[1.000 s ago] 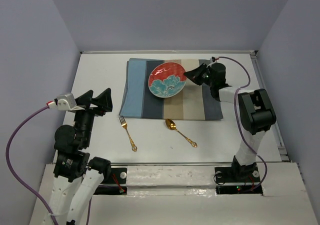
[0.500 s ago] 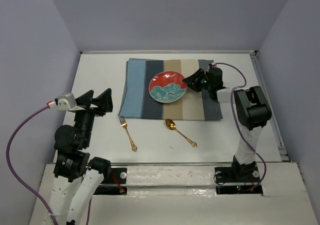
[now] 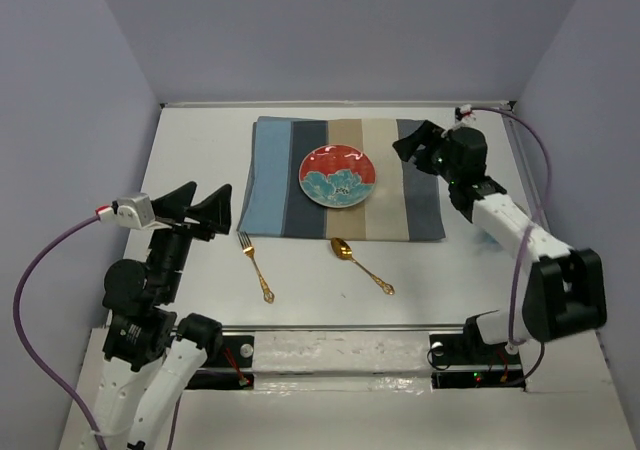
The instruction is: Set the dinner table for one person
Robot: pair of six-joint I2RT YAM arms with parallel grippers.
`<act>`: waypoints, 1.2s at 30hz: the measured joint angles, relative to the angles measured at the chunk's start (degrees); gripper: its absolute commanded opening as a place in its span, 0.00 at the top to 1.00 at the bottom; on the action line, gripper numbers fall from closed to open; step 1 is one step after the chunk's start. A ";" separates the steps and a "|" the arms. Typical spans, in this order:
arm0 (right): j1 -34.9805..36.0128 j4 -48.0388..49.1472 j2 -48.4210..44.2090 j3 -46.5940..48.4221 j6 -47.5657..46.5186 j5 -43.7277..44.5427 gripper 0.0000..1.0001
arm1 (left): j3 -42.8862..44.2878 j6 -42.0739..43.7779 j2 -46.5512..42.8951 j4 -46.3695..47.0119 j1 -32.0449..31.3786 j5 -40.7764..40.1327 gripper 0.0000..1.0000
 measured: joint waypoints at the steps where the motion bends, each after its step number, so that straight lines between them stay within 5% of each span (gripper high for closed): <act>1: 0.00 -1.33 -5.03 -1.99 -1.70 4.31 0.25 | -0.07 0.00 -0.42 0.11 -0.74 1.01 0.01; 8: -3.23 -15.98 -32.33 -10.34 -8.87 29.99 0.34 | -0.68 0.98 -4.35 0.55 -6.29 6.29 0.01; 12: -6.40 -24.33 -38.66 -11.72 -10.47 39.63 0.32 | -0.85 2.25 -8.39 1.09 -9.31 6.40 0.01; 26: -16.00 -31.89 -17.20 -11.63 -8.63 43.04 0.41 | -0.85 4.07 -12.39 0.74 -15.43 5.33 0.01; 30: -16.11 -31.52 -13.73 -11.63 -7.80 41.48 0.51 | -0.85 4.24 -12.61 0.68 -16.74 5.22 0.01; 36: -16.11 -29.44 -11.43 -11.61 -8.02 41.09 0.91 | -0.85 4.31 -12.98 0.68 -17.77 5.18 0.01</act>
